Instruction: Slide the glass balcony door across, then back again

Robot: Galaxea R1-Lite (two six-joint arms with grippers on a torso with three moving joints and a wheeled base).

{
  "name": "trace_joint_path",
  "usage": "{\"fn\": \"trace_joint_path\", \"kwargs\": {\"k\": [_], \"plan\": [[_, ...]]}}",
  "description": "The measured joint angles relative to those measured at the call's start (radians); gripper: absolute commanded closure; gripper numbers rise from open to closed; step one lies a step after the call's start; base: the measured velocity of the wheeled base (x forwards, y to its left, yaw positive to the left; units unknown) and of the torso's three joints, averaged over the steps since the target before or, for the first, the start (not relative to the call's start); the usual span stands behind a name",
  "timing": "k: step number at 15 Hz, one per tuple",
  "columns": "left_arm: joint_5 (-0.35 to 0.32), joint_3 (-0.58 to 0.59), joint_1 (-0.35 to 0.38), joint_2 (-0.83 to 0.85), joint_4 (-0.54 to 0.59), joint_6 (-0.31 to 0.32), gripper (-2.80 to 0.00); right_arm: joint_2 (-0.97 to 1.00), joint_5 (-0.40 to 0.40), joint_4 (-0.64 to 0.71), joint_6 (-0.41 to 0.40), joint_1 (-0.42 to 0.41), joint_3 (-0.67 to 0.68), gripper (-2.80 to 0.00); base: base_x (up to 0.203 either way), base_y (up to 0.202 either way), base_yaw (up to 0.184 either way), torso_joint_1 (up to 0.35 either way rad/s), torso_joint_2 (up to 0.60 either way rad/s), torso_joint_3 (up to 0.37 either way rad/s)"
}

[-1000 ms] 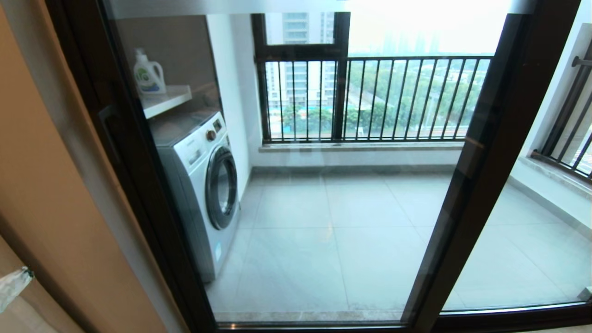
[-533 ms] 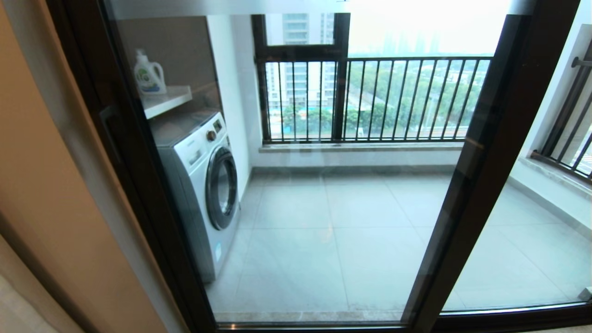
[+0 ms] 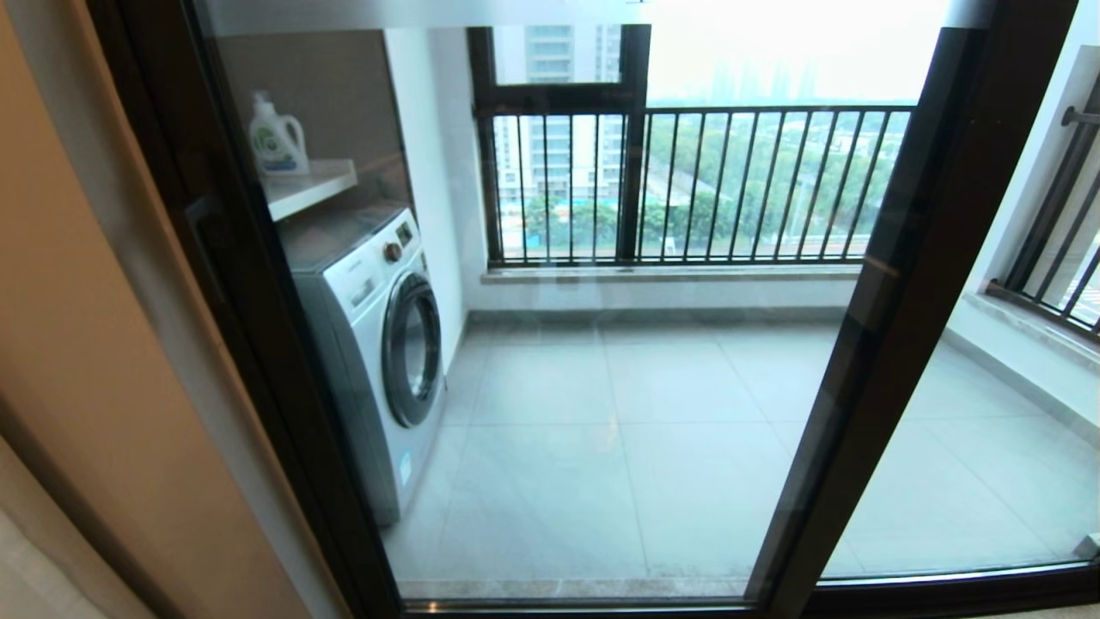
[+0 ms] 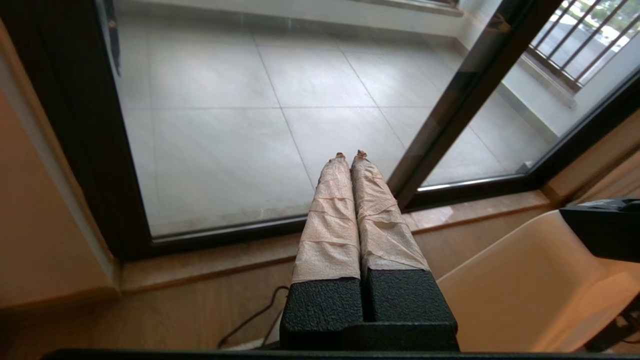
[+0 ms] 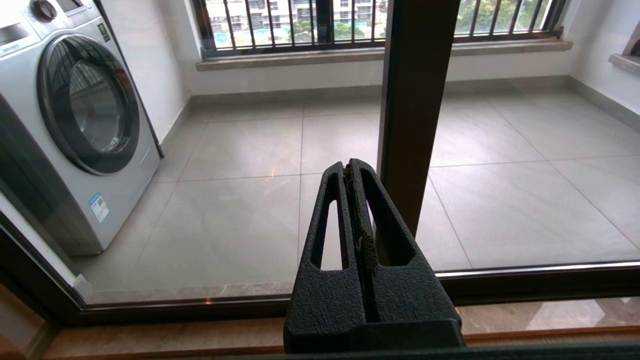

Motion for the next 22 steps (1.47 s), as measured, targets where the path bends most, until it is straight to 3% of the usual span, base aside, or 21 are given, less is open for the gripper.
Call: {"fn": "trace_joint_path", "kwargs": {"k": [2, 5, 7, 9, 12, 14, 17, 19, 22], "plan": [[0.003, 0.025, 0.021, -0.067, -0.001, 0.110, 0.00, 0.000, 0.000, 0.000, 0.000, 0.000, 0.000, 0.00, 0.000, 0.000, 0.000, 0.000, 0.00, 0.000], [0.077, 0.152, 0.034, -0.180, -0.049, 0.252, 0.00, 0.000, 0.000, 0.000, 0.000, 0.000, 0.000, 0.00, 0.000, 0.000, 0.000, 0.000, 0.00, 0.000], [0.165, 0.303, 0.036, -0.216, -0.160, 0.282, 0.00, 0.000, 0.000, 0.000, 0.000, 0.000, 0.000, 0.00, 0.000, 0.000, 0.000, 0.000, 0.00, 0.000], [0.258, 0.507, 0.036, -0.236, -0.343, 0.334, 0.00, 0.000, 0.000, 0.000, 0.000, 0.000, 0.000, 0.00, 0.000, 0.000, 0.000, 0.000, 0.00, 0.000], [0.324, 0.654, 0.036, -0.249, -0.547, 0.351, 0.00, 0.000, 0.000, 0.000, 0.000, 0.000, 0.000, 0.00, 0.000, 0.000, 0.000, 0.000, 0.00, 0.000], [0.329, 0.669, 0.036, -0.251, -0.556, 0.325, 0.00, 0.000, 0.000, 0.000, 0.000, 0.000, 0.000, 0.00, 0.000, 0.000, 0.000, 0.000, 0.00, 0.000], [0.326, 0.675, 0.036, -0.252, -0.561, 0.402, 0.00, 0.000, 0.000, 0.000, 0.000, 0.000, 0.000, 0.00, 0.000, 0.000, 0.000, 0.000, 0.00, 0.000], [0.327, 0.676, 0.036, -0.252, -0.561, 0.379, 0.00, 0.000, 0.000, 0.000, 0.000, 0.000, 0.000, 0.00, 0.000, 0.000, 0.000, 0.000, 0.00, 0.000], [0.304, 0.676, 0.036, -0.252, -0.563, 0.396, 0.00, 0.000, 0.000, 0.000, -0.001, 0.000, 0.000, 0.00, 0.000, 0.000, 0.000, 0.000, 0.00, 0.000]]}}
